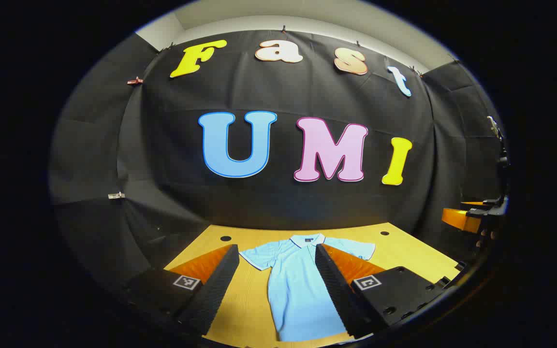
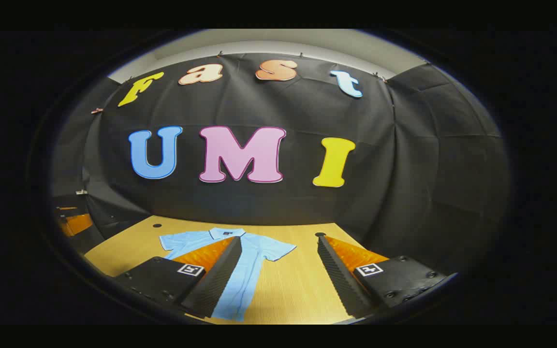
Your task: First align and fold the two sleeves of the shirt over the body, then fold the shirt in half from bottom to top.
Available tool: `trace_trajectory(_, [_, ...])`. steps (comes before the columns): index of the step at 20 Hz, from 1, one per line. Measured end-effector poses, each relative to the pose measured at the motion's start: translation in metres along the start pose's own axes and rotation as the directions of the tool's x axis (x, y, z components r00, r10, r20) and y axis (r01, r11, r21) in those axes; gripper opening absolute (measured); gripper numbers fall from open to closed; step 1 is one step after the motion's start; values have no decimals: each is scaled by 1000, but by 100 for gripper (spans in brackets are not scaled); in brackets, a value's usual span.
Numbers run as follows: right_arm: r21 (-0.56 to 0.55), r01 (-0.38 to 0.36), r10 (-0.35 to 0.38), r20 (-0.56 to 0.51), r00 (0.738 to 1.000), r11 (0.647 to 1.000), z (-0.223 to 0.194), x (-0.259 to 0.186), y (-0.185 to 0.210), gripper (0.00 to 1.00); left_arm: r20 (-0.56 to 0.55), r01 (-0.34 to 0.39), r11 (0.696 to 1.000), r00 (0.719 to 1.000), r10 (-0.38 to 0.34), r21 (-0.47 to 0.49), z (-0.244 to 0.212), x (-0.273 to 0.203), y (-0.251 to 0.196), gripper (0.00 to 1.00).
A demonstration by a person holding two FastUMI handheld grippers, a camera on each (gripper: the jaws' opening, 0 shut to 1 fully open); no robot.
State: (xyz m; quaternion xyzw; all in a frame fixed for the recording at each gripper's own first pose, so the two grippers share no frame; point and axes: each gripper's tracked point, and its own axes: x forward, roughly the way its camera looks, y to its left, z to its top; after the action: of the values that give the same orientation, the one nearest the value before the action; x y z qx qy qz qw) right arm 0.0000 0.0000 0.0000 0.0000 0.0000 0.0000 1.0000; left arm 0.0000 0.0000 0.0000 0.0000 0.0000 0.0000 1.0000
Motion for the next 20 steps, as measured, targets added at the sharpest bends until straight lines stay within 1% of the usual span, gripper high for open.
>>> trace_trajectory(1, [1, -6, 6, -3, 1000, 1000, 0, 7, 1, 95, 2, -5, 1000, 1000, 5, 4, 2, 7, -1, 99])
trace_trajectory(3, [4, -23, 23, -7, 1000, 1000, 1, 22, 2, 98, 3, -17, 1000, 1000, 17, 9, 6, 21, -4, 99])
trace_trajectory(8, [9, -42, 42, -8, 999, 999, 1, 43, 2, 97, 6, -20, 1000, 1000, 20, 0, 10, 47, -16, 99])
trace_trajectory(15, [28, -29, 30, -15, 999, 999, -2, 62, -8, 98, 3, -28, 999, 1000, 28, 16, 9, 59, -18, 99])
trace_trajectory(20, [29, -38, 39, -27, 999, 999, -6, 71, -6, 97, -6, -31, 999, 999, 31, 14, 7, 64, -18, 99])
